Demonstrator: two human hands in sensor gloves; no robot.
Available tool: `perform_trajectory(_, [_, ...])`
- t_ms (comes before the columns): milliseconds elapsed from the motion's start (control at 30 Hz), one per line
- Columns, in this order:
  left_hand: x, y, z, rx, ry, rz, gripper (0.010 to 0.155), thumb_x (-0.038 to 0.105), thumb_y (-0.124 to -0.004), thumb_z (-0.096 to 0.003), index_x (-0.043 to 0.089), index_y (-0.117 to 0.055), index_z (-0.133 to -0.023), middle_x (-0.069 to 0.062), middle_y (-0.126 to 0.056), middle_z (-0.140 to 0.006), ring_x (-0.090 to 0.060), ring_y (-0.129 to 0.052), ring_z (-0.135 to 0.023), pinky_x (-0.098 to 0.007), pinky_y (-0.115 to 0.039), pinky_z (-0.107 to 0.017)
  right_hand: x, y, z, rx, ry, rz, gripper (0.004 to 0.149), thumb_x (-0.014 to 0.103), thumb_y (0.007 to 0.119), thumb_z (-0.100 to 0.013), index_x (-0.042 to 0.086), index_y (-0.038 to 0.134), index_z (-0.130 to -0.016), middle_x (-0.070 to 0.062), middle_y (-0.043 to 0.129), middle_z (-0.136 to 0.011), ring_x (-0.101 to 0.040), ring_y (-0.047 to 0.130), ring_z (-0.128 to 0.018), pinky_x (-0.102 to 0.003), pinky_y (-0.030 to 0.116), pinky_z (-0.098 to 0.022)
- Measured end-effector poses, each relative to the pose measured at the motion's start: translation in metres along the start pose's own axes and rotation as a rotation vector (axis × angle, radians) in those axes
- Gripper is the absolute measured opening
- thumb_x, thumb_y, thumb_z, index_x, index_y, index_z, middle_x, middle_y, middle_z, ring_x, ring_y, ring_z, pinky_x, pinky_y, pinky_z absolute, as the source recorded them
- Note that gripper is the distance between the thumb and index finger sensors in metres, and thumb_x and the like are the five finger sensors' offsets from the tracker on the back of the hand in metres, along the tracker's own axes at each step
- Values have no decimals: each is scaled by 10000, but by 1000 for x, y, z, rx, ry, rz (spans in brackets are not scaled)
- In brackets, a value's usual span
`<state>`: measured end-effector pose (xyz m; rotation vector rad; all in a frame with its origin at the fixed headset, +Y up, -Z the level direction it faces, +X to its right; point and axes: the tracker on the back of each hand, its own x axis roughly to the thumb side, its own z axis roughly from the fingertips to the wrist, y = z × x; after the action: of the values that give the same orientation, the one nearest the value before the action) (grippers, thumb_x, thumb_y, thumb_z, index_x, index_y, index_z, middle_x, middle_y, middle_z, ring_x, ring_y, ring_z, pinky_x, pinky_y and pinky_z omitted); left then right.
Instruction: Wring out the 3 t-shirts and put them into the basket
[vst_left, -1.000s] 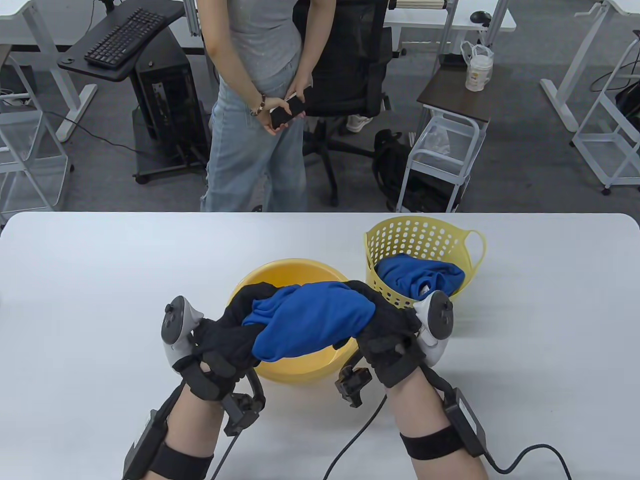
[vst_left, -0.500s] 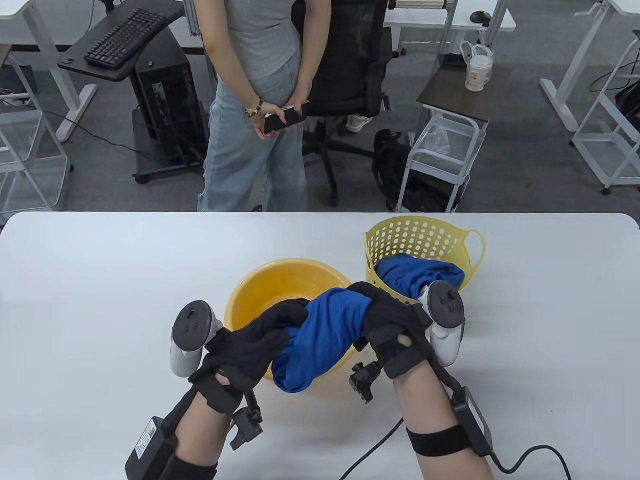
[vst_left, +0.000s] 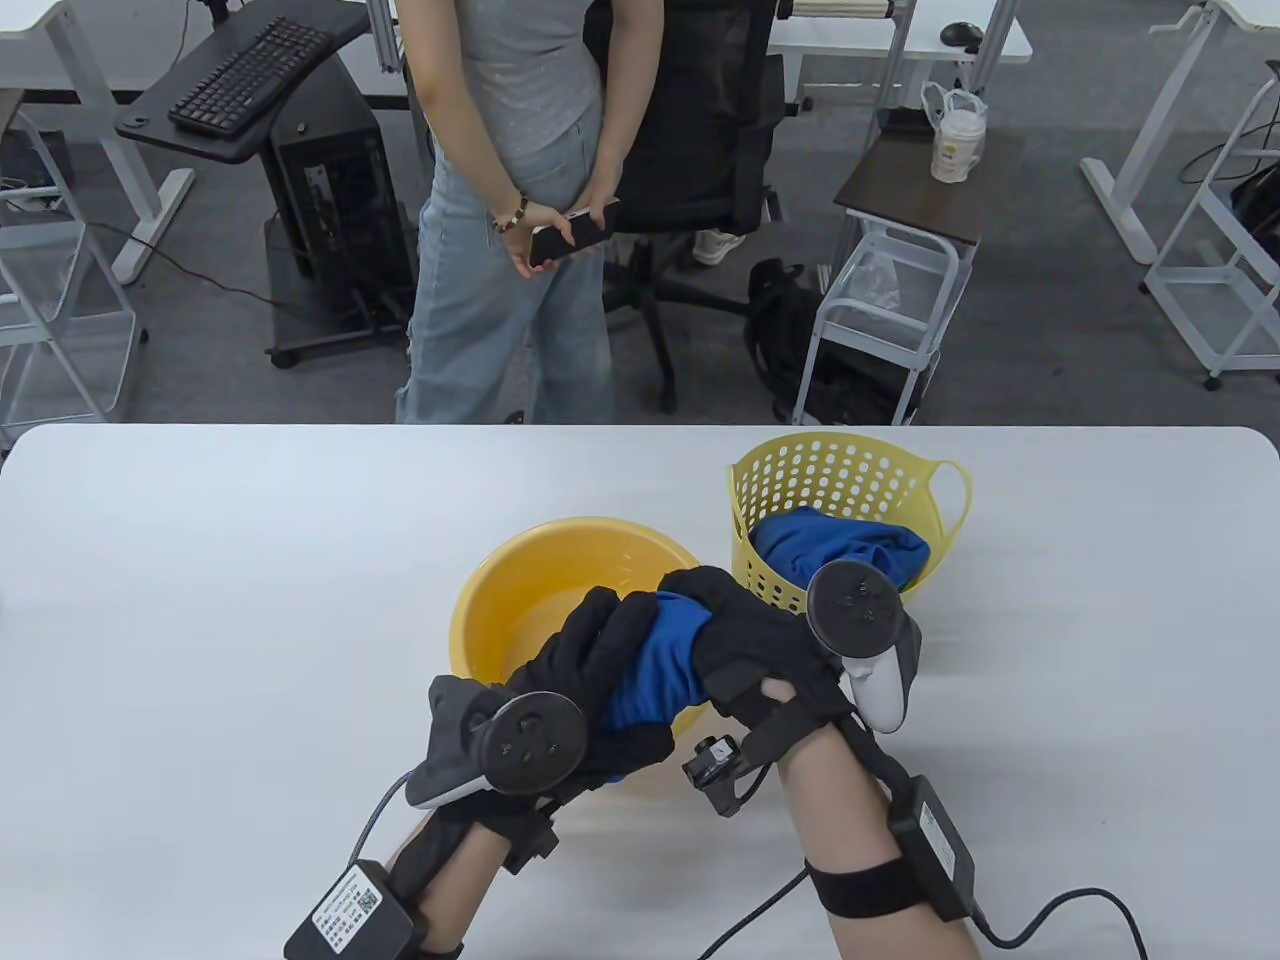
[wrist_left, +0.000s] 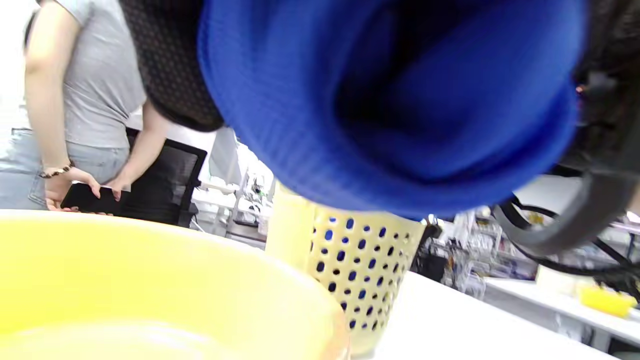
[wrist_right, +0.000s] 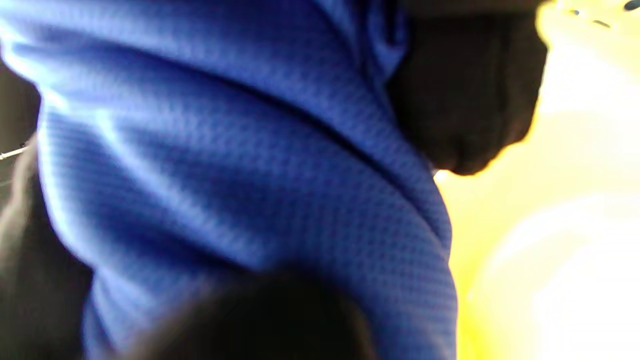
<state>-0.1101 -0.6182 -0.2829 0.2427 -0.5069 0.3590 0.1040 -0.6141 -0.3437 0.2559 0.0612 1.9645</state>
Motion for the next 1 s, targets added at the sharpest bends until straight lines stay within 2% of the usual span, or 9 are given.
perform_trajectory(200, [-52,4,1,20,124,688,802,608,-850,-588,404,-357,-1186,-132,-690,-1142,-376,-948,-809,-479,-893,-503,7,-2,3,108,-245,-426,822,411,867,-596,-40,450,-1143,-488,591,-1007,-573,872,-355,-391,864,-268])
perform_trajectory(267, [-68,1,1,0,134,969,797,602,-848,-602,394,-357,-1193,-149,-682,-1140,-384,-940,-806,-480,-885,-501,15,-2,5,128,-376,-524,679,311,857,-605,80,530,-1154,-489,521,-1081,-640,837,-404,-467,849,-317])
perform_trajectory(333, [-81,-2,3,-37,121,1220,797,606,-841,-617,388,-344,-1201,-153,-669,-1144,-382,-931,-808,-475,-879,-505,25,1,9,142,-495,-439,581,183,827,-599,121,598,-1130,-433,505,-1129,-672,817,-494,-537,819,-360])
perform_trajectory(433, [-90,1,5,-70,81,1410,795,622,-816,-641,383,-313,-1209,-156,-645,-1154,-369,-919,-823,-458,-877,-521,44,9,22,58,-712,13,628,107,841,-556,180,581,-1124,-317,493,-1185,-685,762,-670,-636,759,-445])
perform_trajectory(533, [-94,5,7,-91,61,1487,797,638,-798,-648,370,-309,-1217,-169,-652,-1144,-356,-929,-809,-439,-891,-511,58,31,39,-86,-858,723,873,217,894,-547,276,234,-1116,-204,266,-1230,-689,565,-908,-743,611,-602])
perform_trajectory(633, [-88,3,6,-232,17,1537,790,638,-785,-664,367,-299,-1225,-193,-638,-1142,-363,-923,-804,-438,-886,-510,57,56,49,-422,-988,1199,1075,400,929,-488,254,15,-1034,-212,128,-1184,-633,471,-992,-741,571,-650])
perform_trajectory(733, [-83,3,5,-356,29,1403,751,638,-797,-661,380,-373,-1225,-216,-664,-1125,-379,-938,-765,-435,-894,-482,49,61,52,-610,-1123,1236,1090,438,928,-465,255,-2,-1004,-205,120,-1154,-630,480,-975,-734,570,-640])
perform_trajectory(833, [-82,4,1,-443,49,1084,709,655,-805,-647,419,-442,-1208,-202,-702,-1114,-361,-956,-754,-420,-909,-470,48,63,52,-525,-1158,1302,1115,477,983,-391,300,84,-1026,-155,110,-1160,-621,388,-1014,-764,494,-662])
perform_trajectory(1000, [-77,3,-3,-484,16,1011,726,596,-895,-593,405,-521,-1186,-227,-721,-1119,-415,-944,-784,-499,-888,-485,48,60,48,-327,-1158,1249,1027,489,1007,-349,272,311,-1072,-15,289,-1181,-485,210,-1057,-759,377,-674])
